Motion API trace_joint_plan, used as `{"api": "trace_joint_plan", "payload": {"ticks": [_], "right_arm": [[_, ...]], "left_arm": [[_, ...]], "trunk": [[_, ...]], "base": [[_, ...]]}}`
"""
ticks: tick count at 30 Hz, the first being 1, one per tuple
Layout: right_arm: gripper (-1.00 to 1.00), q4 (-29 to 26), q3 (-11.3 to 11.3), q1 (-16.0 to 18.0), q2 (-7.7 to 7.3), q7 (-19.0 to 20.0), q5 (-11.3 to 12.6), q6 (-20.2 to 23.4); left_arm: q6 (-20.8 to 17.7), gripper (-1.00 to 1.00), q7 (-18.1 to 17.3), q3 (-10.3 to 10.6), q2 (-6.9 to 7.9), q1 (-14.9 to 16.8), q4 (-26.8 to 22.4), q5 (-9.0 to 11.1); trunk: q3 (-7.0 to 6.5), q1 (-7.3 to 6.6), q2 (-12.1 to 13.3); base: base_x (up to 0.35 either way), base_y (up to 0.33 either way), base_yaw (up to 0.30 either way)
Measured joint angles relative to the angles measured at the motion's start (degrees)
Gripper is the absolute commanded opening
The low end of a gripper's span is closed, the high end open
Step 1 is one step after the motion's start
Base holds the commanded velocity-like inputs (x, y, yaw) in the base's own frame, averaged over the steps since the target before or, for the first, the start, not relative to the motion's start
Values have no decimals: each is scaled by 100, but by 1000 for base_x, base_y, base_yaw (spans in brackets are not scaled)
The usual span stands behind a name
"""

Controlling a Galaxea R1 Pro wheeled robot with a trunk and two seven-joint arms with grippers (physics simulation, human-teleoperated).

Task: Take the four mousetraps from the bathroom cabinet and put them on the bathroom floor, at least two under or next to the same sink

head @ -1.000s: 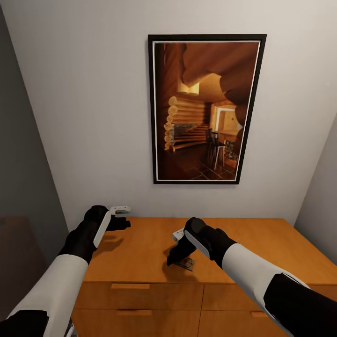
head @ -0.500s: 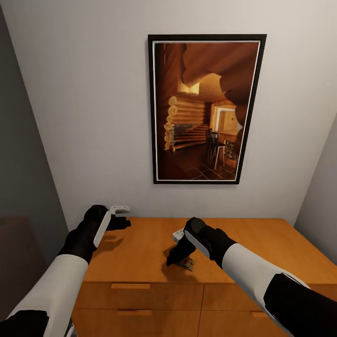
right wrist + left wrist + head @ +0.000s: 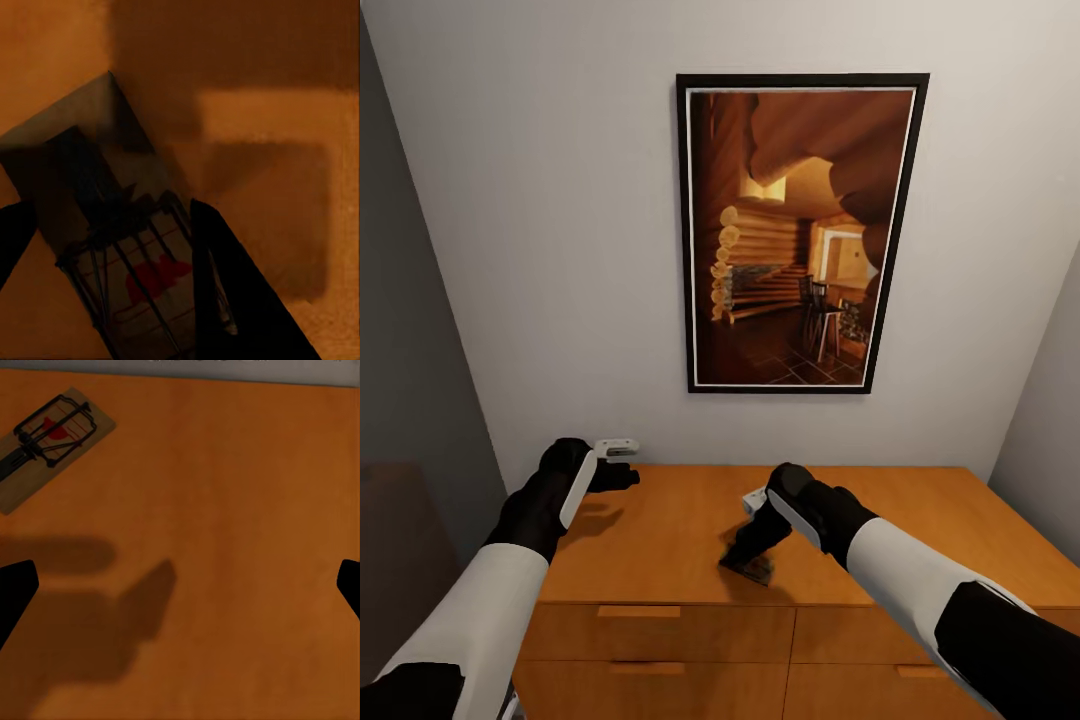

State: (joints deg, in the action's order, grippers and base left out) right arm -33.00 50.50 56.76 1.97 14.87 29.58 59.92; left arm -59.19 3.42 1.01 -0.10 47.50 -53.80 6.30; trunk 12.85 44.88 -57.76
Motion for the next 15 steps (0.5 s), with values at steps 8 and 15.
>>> {"api": "trace_joint_plan", "payload": {"ticks": [8,15], "right_arm": [[-100,-106,6,-28,-161,12,173,4],[-100,-72,-82,-28,-254,30,220,7]], "left_arm": [[0,100,-2,-8,0,0,-12,15],[1,100,-6,-8,0,0,-19,25]], "trunk": [[0,0,0],[0,0,0]], "base": [[0,0,0],[0,0,0]]}}
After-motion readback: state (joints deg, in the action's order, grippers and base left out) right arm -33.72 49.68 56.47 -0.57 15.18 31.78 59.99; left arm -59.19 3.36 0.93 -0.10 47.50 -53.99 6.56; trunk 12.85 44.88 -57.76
